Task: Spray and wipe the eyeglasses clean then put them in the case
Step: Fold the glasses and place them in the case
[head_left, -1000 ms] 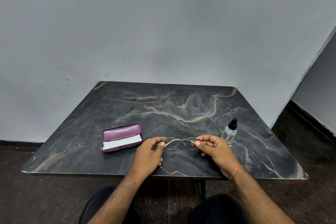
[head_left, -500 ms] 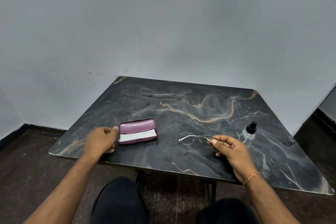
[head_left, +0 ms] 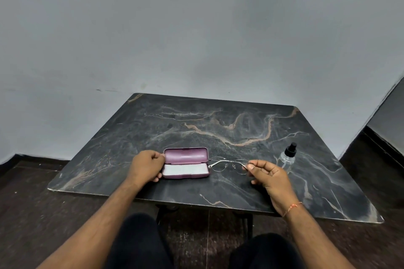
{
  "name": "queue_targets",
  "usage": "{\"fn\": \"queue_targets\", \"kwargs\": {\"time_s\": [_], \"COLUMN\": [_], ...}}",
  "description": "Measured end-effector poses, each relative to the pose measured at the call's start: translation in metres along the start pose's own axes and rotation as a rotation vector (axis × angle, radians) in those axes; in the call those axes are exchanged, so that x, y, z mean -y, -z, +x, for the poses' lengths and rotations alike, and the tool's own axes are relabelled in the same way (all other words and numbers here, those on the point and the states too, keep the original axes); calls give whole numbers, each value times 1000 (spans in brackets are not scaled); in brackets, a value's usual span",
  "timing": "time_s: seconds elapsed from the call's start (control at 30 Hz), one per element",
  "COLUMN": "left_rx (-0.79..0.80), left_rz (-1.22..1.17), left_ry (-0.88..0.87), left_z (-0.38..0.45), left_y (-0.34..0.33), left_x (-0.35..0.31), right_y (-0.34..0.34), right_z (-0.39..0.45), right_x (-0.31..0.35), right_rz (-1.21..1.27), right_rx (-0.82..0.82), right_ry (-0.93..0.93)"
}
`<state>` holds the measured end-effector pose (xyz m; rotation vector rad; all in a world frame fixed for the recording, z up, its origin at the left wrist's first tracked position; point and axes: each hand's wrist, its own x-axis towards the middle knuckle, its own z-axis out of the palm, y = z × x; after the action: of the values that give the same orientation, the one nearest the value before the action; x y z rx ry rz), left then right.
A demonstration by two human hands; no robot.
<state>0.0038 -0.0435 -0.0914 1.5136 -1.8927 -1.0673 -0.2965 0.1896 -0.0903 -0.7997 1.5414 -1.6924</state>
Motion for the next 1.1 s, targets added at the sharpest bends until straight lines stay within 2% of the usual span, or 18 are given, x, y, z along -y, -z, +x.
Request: {"fn": "queue_targets", "kwargs": {"time_s": [0.27, 0.7, 0.9, 1.1], "left_rx": [68, 44, 72, 67], "left_rz": [-22, -122, -164, -179], "left_ry": [-253, -292, -314, -344], "left_z": [-28, -37, -32, -30], "left_y": [-58, -81, -82, -84], "left_x": [-30, -29, -26, -20], "right_y": [0, -9, -9, -6], "right_z": [-2, -2, -2, 0], "right_x": [-1, -10, -8, -10], "right_rz": [-40, -169, -423, -585], "right_rx": [-28, 6, 8, 13], "right_ry": [-13, 42, 171, 192]}}
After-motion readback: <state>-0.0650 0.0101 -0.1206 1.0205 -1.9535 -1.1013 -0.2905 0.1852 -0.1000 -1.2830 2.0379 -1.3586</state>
